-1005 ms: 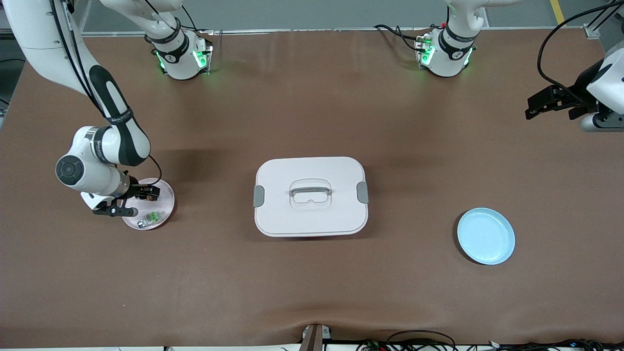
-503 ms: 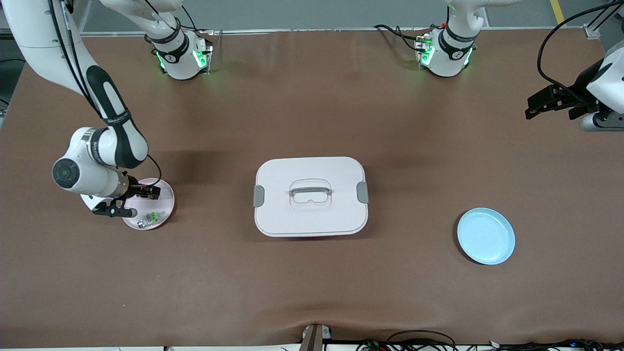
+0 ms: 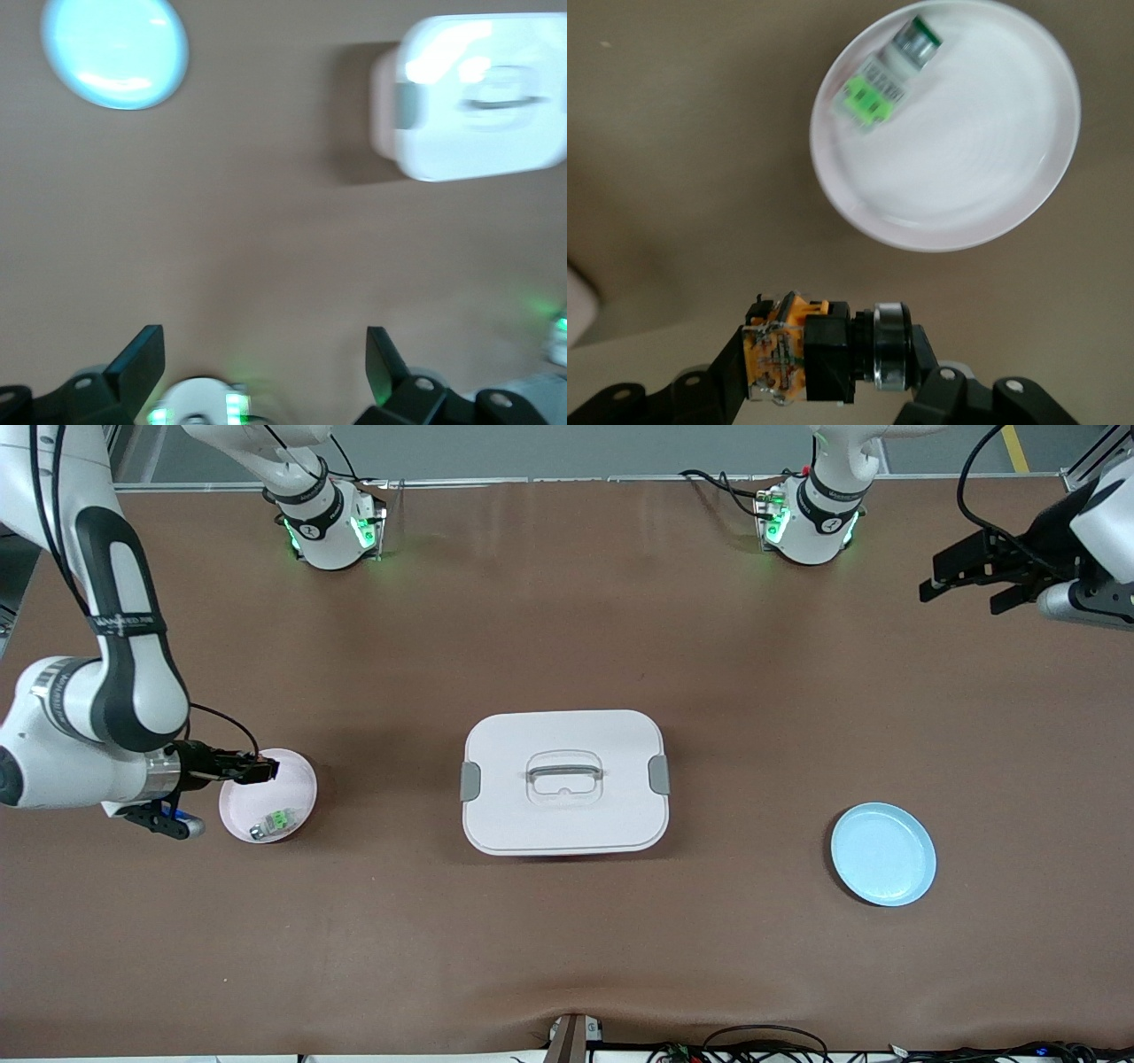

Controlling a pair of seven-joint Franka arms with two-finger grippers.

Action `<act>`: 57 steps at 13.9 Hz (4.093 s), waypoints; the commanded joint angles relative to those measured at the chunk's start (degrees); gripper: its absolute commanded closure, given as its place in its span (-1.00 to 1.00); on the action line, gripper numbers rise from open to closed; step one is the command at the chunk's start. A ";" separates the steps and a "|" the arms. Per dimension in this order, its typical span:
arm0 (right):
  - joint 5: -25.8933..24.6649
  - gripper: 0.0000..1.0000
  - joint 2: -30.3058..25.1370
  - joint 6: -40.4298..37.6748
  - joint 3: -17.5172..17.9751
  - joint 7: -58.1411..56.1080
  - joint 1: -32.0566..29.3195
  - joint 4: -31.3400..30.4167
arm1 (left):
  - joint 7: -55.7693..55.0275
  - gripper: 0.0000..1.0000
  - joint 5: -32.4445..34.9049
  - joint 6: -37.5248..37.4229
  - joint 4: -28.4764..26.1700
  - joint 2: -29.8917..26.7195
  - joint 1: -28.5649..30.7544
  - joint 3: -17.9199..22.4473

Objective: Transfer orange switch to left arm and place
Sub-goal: 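Lift the switch with the right gripper while the left gripper approaches, then grasp the switch with the left gripper above the white box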

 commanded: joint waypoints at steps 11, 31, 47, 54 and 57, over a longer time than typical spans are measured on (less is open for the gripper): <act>17.88 1.00 -4.75 -9.18 0.57 53.56 15.81 11.17 | -18.26 -1.00 -23.38 18.83 -2.92 2.74 -0.63 -10.86; 22.56 1.00 4.82 -3.47 0.57 91.54 32.25 34.37 | -33.75 -1.00 -24.62 61.82 -6.35 15.31 -7.83 -26.96; 25.64 1.00 5.79 -1.80 0.75 95.41 31.82 38.06 | -31.91 -1.00 -22.60 64.37 -6.79 19.01 -11.61 -26.96; 25.99 1.00 5.79 -0.22 0.75 95.41 31.82 38.15 | -31.99 0.36 -22.60 65.69 -6.88 19.01 -12.32 -26.87; 25.99 1.00 5.79 0.14 0.66 95.41 32.17 38.15 | -32.08 0.94 -22.60 65.69 -6.79 19.01 -12.41 -26.87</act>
